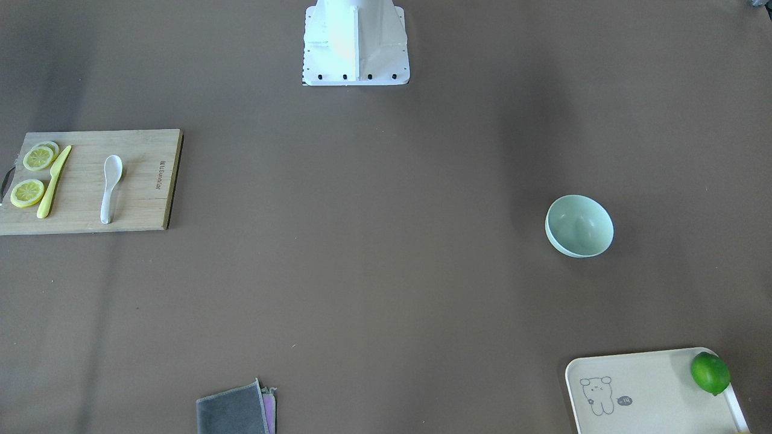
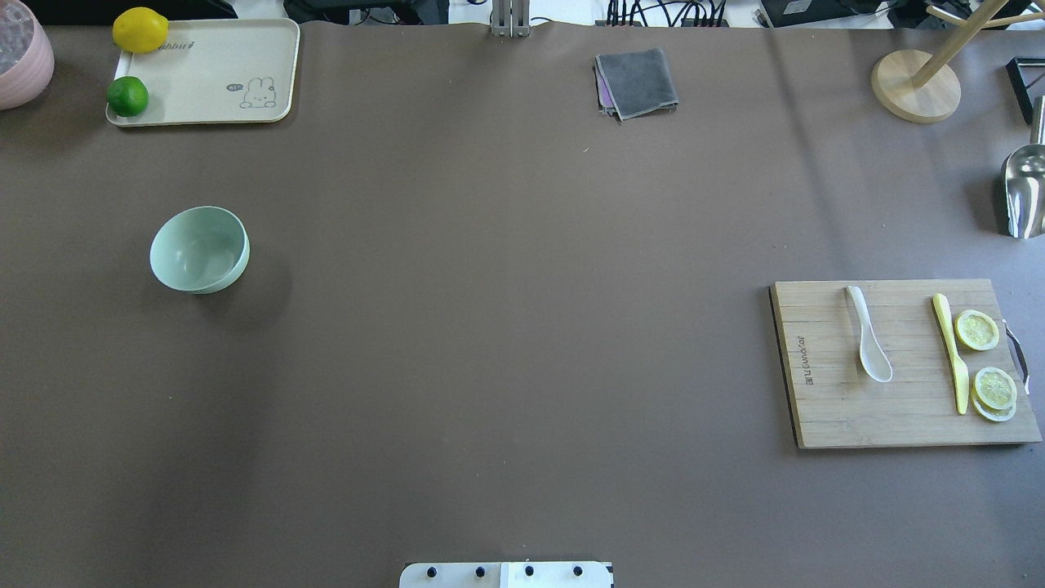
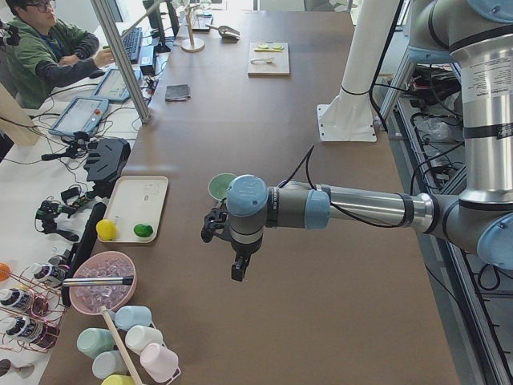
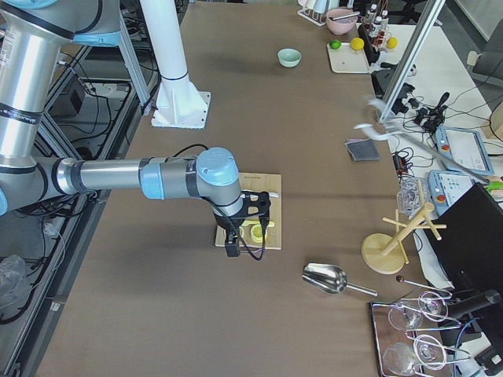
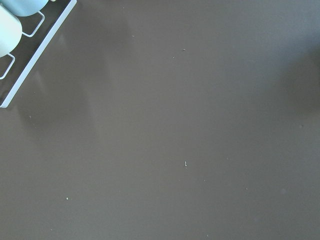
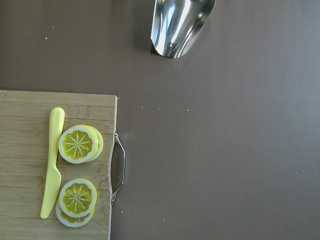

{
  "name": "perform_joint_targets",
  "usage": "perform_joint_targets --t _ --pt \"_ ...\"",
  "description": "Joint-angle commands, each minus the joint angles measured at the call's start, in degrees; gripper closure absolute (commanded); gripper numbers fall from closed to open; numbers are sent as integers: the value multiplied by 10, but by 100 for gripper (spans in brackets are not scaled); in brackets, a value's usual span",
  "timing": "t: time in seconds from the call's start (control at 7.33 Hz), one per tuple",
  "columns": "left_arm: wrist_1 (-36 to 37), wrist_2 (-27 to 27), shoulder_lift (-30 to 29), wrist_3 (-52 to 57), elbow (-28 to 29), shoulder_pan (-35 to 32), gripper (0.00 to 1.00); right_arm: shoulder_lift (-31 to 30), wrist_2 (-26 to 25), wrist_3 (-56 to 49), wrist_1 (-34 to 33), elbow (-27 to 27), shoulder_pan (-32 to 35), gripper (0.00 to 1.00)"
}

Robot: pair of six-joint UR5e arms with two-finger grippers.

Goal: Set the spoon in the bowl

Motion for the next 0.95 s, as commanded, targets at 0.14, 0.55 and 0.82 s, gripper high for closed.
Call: perform_joint_targets --t 0.14,0.55,0.82 --pt "0 0 -2 0 -12 0 2 3 9 2 24 -3 0 0" --pt "-2 -1 -18 -5 -23 0 2 4 72 12 115 -2 0 0" --pt "-52 0 -63 -4 -16 0 2 5 66 22 153 -2 8 0"
